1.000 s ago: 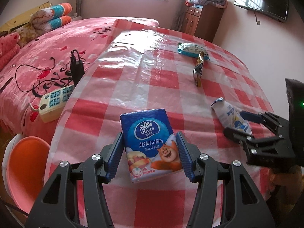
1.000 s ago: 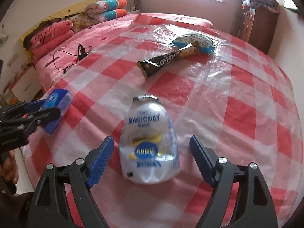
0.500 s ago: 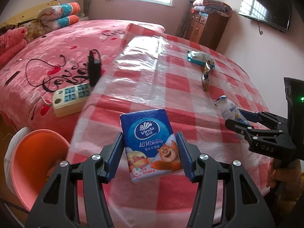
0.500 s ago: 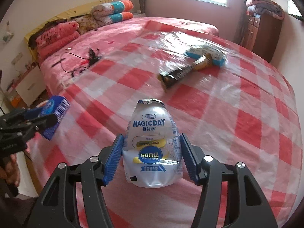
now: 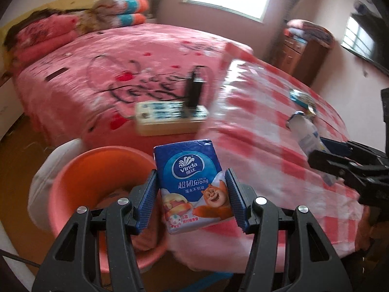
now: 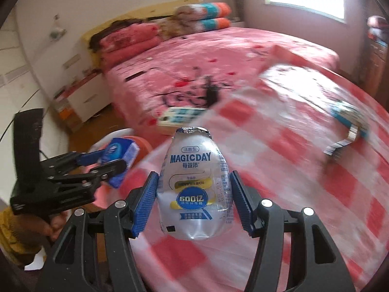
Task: Collect trash
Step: 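Carry the tissue pack and drink pouch over the orange bucket and open both tools, then move both open tools back over the coffee stick and wrapper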
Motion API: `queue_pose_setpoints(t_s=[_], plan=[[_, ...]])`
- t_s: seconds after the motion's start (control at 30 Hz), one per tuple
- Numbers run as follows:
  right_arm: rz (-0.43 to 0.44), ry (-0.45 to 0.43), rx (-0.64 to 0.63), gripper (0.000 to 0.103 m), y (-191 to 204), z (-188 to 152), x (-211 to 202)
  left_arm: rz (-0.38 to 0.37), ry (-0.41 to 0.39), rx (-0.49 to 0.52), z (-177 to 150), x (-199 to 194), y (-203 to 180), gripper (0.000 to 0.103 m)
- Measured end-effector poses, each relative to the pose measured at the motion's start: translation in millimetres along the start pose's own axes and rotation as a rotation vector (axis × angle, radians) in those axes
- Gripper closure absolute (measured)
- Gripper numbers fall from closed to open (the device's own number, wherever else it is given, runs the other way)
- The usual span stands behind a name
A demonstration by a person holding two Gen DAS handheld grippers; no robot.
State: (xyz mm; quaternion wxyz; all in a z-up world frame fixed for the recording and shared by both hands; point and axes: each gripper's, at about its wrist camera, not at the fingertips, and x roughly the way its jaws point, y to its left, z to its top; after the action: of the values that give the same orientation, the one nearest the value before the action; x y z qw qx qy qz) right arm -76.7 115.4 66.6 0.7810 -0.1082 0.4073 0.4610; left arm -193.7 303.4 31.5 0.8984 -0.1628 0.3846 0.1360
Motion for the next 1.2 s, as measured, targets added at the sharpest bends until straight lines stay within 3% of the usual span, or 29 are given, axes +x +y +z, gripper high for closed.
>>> queue_pose_setpoints(t_s=[0.2,0.47,0.53,0.67,1.0,1.2], plan=[[0.098,0.053,-0.116,0.042,59,15,37,0.101,0.005,-0.117,-8,-1,60,0.046],[0.204,0.085,-0.194,0.042,114,27,86,0.183,0.05,-0.222,-22,13,110,0.045],[0.209,0.116,-0.188,0.027,120,27,100,0.215,0.067,-0.24,-26,16,118,0.045],[0.206,0.114,-0.139,0.012,114,20,101,0.253,0.062,-0.258,-28,15,129,0.037],[0.108,0.011,0.041,0.009,48,13,63,0.249,-0.002,-0.227,-7,7,118,0.024],[0.08,-0.03,0.12,0.009,18,4,49,0.221,0.0,-0.199,-2,6,100,0.023]])
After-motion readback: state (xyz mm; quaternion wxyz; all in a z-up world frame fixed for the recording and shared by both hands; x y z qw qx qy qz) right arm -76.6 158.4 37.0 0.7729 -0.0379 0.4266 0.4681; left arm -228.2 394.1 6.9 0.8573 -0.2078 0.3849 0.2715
